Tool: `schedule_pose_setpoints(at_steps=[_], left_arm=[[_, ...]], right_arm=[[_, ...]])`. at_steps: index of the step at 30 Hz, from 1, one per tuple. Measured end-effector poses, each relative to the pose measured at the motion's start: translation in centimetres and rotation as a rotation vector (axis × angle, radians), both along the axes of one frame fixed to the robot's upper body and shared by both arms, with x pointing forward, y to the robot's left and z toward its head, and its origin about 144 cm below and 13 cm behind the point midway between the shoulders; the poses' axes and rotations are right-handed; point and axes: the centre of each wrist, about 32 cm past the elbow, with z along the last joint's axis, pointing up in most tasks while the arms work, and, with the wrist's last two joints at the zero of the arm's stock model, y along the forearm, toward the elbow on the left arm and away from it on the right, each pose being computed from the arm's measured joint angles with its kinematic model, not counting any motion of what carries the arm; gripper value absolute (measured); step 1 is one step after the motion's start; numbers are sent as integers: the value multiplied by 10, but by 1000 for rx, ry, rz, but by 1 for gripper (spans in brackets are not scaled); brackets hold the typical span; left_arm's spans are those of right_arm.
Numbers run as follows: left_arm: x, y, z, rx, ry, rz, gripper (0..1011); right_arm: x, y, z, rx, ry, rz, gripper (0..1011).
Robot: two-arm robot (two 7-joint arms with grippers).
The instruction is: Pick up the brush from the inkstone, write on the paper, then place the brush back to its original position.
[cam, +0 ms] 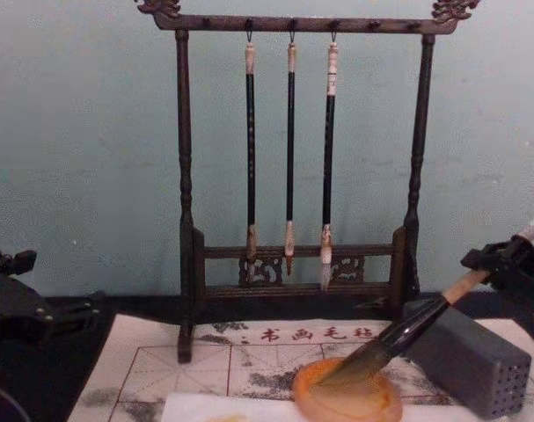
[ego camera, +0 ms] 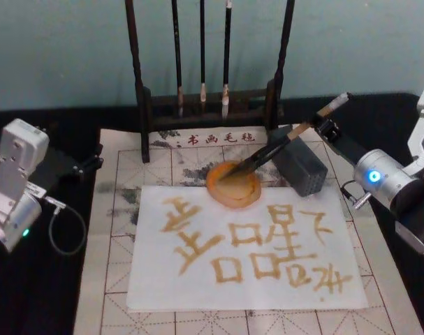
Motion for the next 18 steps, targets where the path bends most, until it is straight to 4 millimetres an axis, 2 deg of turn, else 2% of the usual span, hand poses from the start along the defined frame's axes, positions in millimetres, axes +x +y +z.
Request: schedule_pose_setpoints(at_steps=[18], left_arm=[[0, 0, 0, 0, 0, 0, 1001]], right_arm=[[3, 4, -6, -10, 15, -11, 182]])
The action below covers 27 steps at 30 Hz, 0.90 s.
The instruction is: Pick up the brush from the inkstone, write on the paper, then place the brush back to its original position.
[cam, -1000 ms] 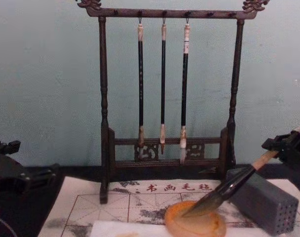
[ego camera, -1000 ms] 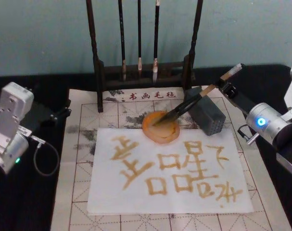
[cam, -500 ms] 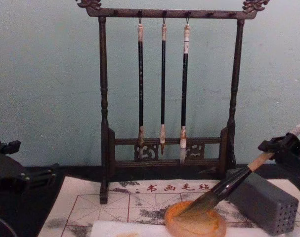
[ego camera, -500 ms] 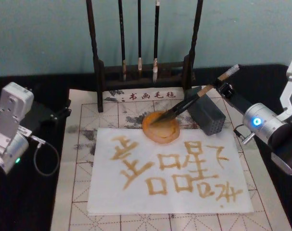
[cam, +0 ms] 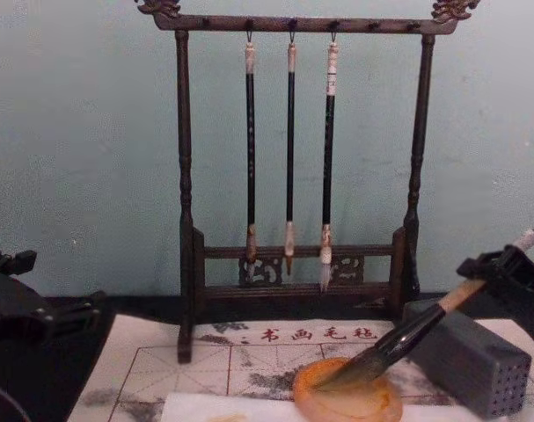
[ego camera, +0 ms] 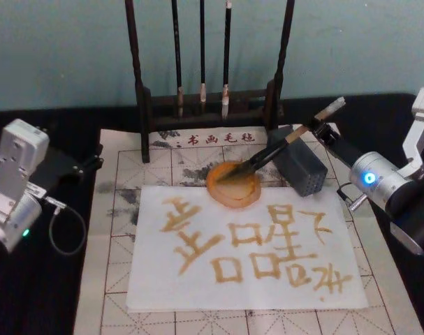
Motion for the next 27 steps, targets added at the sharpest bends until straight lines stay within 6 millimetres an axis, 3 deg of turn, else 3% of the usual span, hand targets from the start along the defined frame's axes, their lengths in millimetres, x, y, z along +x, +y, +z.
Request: schedule_pose_setpoints(at_steps=[17, 27], left_arm=[[0, 0, 0, 0, 0, 0, 1001], [0, 0, 0, 0, 0, 0, 1001]], right_arm=[[0, 0, 0, -2, 1, -1, 182], [0, 0, 0, -1, 1, 0, 431]])
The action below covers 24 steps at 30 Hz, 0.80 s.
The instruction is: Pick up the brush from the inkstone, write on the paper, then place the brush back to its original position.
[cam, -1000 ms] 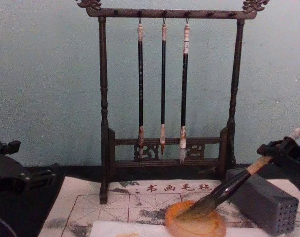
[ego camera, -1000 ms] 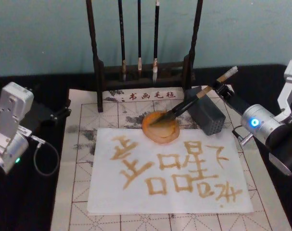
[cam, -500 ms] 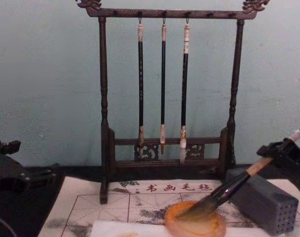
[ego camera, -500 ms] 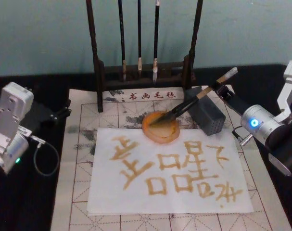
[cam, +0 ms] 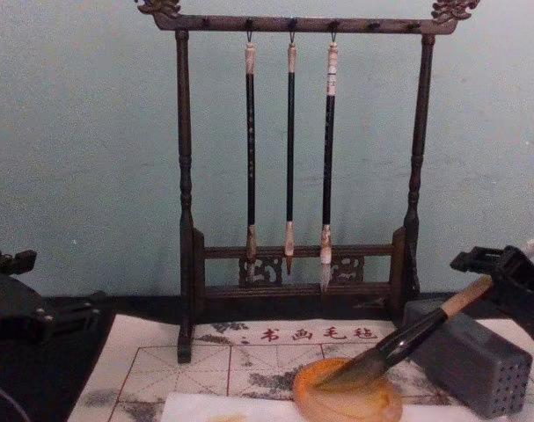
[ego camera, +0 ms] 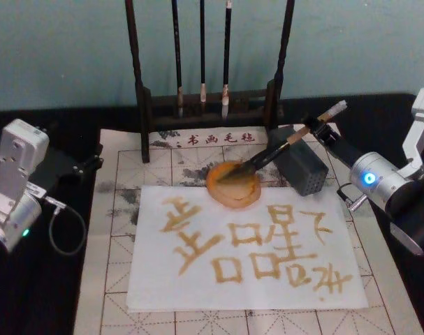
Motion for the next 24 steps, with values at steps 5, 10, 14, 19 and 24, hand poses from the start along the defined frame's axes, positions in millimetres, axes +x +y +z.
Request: schedule_pose_setpoints(at_steps=[5, 10, 14, 19, 24], left_arm=[[0, 0, 0, 0, 0, 0, 1001], [0, 0, 0, 0, 0, 0, 1001], [0, 0, 0, 0, 0, 0, 1001], [0, 0, 0, 0, 0, 0, 1001], [0, 0, 0, 0, 0, 0, 1001]], right_arm=[[0, 0, 0, 0, -1, 0, 614], [0, 0, 0, 0, -1, 1, 743], [0, 0, 0, 0, -1, 1, 862], [0, 0, 0, 0, -1, 1, 1002], [0, 0, 0, 0, -1, 1, 1000]])
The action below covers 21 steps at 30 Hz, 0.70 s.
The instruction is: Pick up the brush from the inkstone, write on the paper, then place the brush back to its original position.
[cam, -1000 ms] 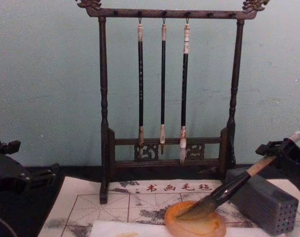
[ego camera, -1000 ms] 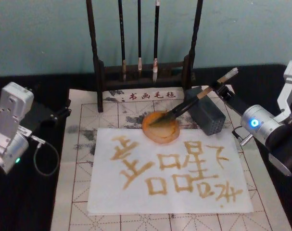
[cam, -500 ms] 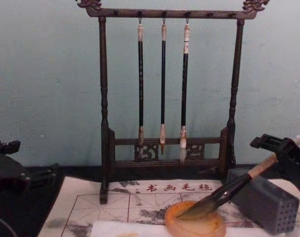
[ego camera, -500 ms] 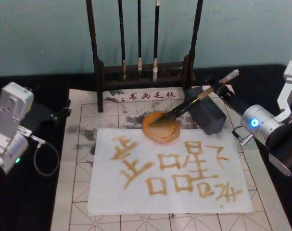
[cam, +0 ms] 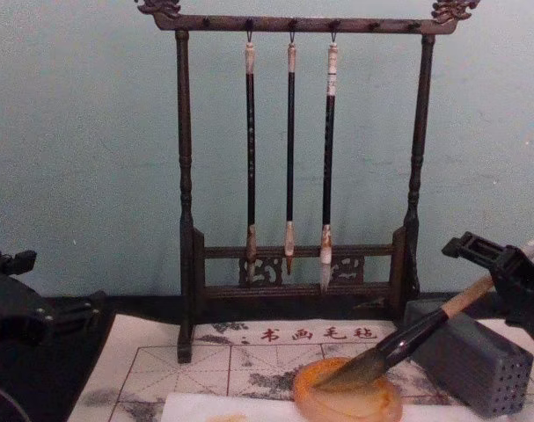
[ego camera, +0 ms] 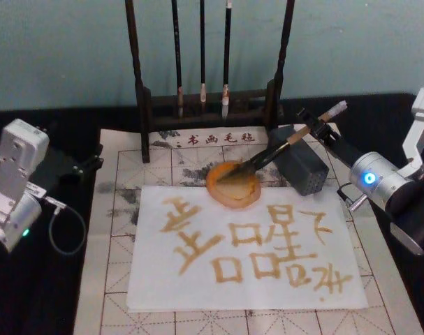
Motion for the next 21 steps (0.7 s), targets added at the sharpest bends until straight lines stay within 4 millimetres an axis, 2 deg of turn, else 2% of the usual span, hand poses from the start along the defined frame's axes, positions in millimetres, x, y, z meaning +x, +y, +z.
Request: schedule_pose_setpoints(at_steps=[11, 15, 21], left_arm=[[0, 0, 0, 0, 0, 0, 1001], [0, 0, 0, 0, 0, 0, 1001], [0, 0, 0, 0, 0, 0, 1001]], right_arm=[[-6, -6, -1, -19, -12, -1, 1000], [-14, -14, -1, -31, -9, 1, 1000], [-42, -29, -1, -71, -35, 9, 1000]])
